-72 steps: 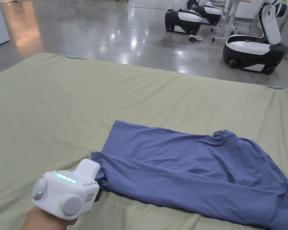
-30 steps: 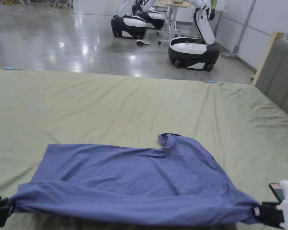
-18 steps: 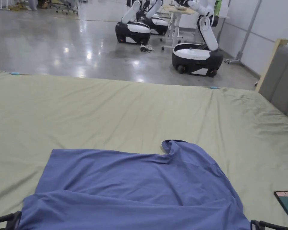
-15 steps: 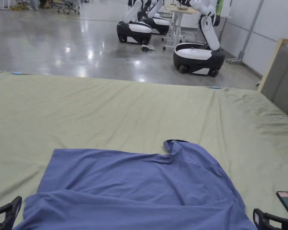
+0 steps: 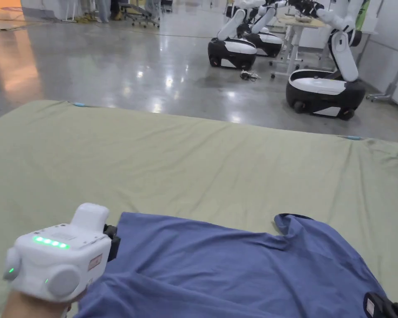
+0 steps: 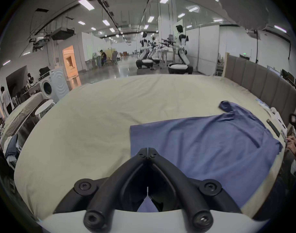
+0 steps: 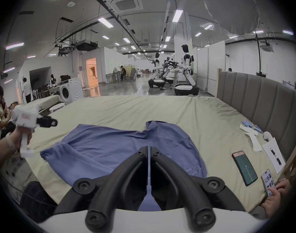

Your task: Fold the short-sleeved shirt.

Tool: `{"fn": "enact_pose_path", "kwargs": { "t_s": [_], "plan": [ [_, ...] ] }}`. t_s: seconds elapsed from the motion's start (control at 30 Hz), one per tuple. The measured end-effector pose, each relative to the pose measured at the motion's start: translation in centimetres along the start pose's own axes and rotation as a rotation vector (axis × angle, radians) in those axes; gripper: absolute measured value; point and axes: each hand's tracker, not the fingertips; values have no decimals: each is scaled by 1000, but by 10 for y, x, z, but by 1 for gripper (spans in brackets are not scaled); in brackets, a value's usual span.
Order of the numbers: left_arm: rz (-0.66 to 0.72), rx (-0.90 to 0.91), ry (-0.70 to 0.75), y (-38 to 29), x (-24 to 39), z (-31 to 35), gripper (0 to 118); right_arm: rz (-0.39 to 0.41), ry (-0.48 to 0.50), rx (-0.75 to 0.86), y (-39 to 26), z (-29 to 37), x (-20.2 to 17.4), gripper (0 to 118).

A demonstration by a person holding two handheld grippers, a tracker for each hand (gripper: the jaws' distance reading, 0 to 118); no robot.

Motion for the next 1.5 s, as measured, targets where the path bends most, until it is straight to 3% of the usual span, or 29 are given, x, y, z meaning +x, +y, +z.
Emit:
{"fn": "enact_pose_path", "kwargs": {
  "t_s": [0.1, 0.13, 0.2, 0.23, 0.47, 0.53, 0.6, 0.67, 0.73, 0.77, 0.9, 0.93, 0.97, 1.0, 1.03, 1.1, 1.23, 1.27, 1.3, 1.33, 1.4, 1.5],
  "plan": [
    [20, -65, 10, 24, -21, -55, 0, 2, -7, -26, -6, -8, -4, 5],
    [38, -90, 13, 33, -27, -72, 19, -2, -12, -36, -7, -11, -2, 4],
    [53, -120, 15, 48, -34, -104, 80, -11, -19, -63, -13, -19, 5, 5],
    [40, -140, 27, 53, -33, -113, 99, -13, -25, -72, -14, -22, 8, 4],
    [4, -290, 66, 56, -35, -196, 99, -14, -78, -110, -13, -42, 23, 5],
    [-69, -323, 77, 47, -28, -206, 96, -27, -82, -116, -9, -46, 29, 4],
    [-117, -316, 76, 43, -20, -205, 85, -24, -92, -119, -6, -50, 34, 4],
    [-81, -299, 13, 48, -19, -197, 70, -13, -112, -144, 0, -60, 44, 4],
    [-106, -275, 33, 45, -5, -192, 8, -12, -147, -190, 10, -76, 52, 5],
    [-168, -268, 74, 43, 3, -185, 2, -20, -156, -214, 15, -88, 61, 5],
    [-190, -276, 34, 42, 14, -173, 1, -25, -172, -332, 34, -154, 99, 7],
    [-170, -253, 26, 45, 14, -165, 1, -24, -172, -373, 37, -174, 108, 23],
    [-136, -227, 19, 50, 13, -157, 1, -23, -166, -423, 39, -198, 116, 50],
    [-107, -212, 3, 53, 12, -150, 1, -23, -156, -475, 41, -218, 123, 89],
    [-88, -192, -6, 62, 4, -141, 1, -20, -162, -520, 41, -241, 128, 118],
    [-105, -176, -5, 66, 4, -128, 1, 6, -166, -518, 41, -276, 130, 111],
    [-103, -166, -12, 75, 4, -107, 1, 67, -210, -651, 37, -330, 125, 109],
    [-104, -167, -9, 75, 4, -108, 1, 76, -224, -685, 32, -339, 124, 94],
    [-102, -172, -5, 73, 3, -115, 1, 74, -213, -698, 28, -345, 123, 56],
    [-95, -176, -3, 73, 1, -116, 1, 67, -196, -707, 25, -348, 122, 2],
    [-70, -172, -10, 73, -4, -114, 1, -6, -144, -670, 26, -333, 116, 2],
    [-8, -168, -78, 74, -16, -109, 1, -41, -81, -611, 39, -307, 116, 2]
  ]
}}
